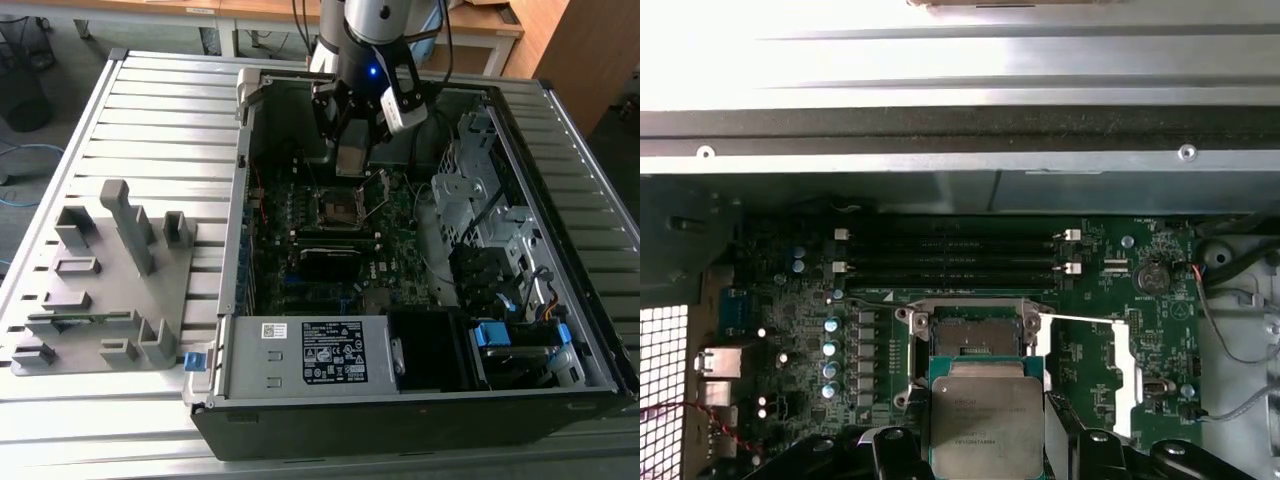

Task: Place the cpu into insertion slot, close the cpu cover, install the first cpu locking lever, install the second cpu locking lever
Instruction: 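Place the cpu into insertion slot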

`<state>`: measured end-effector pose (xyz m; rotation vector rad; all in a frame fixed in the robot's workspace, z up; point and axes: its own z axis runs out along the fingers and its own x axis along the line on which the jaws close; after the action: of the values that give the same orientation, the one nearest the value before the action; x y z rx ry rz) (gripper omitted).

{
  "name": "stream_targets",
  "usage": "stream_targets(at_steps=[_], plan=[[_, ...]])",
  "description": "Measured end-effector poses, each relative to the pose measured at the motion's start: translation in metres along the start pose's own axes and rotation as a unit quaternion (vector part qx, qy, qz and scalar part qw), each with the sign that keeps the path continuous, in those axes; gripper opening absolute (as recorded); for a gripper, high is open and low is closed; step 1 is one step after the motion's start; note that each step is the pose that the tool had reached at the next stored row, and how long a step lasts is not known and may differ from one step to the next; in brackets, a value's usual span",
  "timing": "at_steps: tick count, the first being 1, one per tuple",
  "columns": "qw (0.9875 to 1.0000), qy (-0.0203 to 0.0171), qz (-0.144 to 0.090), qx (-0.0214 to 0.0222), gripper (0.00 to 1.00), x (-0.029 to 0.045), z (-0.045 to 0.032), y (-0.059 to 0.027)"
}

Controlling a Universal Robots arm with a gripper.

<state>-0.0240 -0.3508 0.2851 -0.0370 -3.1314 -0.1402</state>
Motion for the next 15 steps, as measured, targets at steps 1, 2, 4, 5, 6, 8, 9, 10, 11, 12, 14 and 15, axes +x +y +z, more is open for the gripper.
stream_targets(at_steps=[1, 2, 4, 5, 6, 8, 9, 10, 11, 12, 14, 15], plan=[[1.0, 0.0, 0.0, 0.0, 0.54, 0.0001, 0.0017, -0.0002], [1.0, 0.0, 0.0, 0.0, 0.54, 0.0003, 0.0034, -0.0003], [1.0, 0.0, 0.0, 0.0, 0.54, 0.0005, 0.0064, -0.0006], [1.0, 0.0, 0.0, 0.0, 0.54, 0.0007, 0.0076, -0.0007], [1.0, 0.0, 0.0, 0.0001, 0.54, 0.0009, 0.0086, -0.0008], [1.0, 0.0, 0.0, 0.0, 0.54, 0.0013, 0.0103, -0.001], [1.0, 0.0, 0.0, 0.0001, 0.54, 0.0013, 0.0104, -0.001], [1.0, 0.0001, 0.0, 0.0001, 0.54, 0.0013, 0.0103, -0.001], [1.0, 0.0, 0.0, 0.0, 0.54, 0.0013, 0.0117, -0.0011], [1.0, 0.0, 0.0, 0.0, 0.54, 0.0013, 0.0129, -0.0012], [1.0, 0.0, 0.0, 0.0, 0.54, 0.0012, 0.0131, -0.0012], [1.0, 0.0, 0.0, -0.0001, 0.54, 0.0012, 0.0134, -0.0012]])
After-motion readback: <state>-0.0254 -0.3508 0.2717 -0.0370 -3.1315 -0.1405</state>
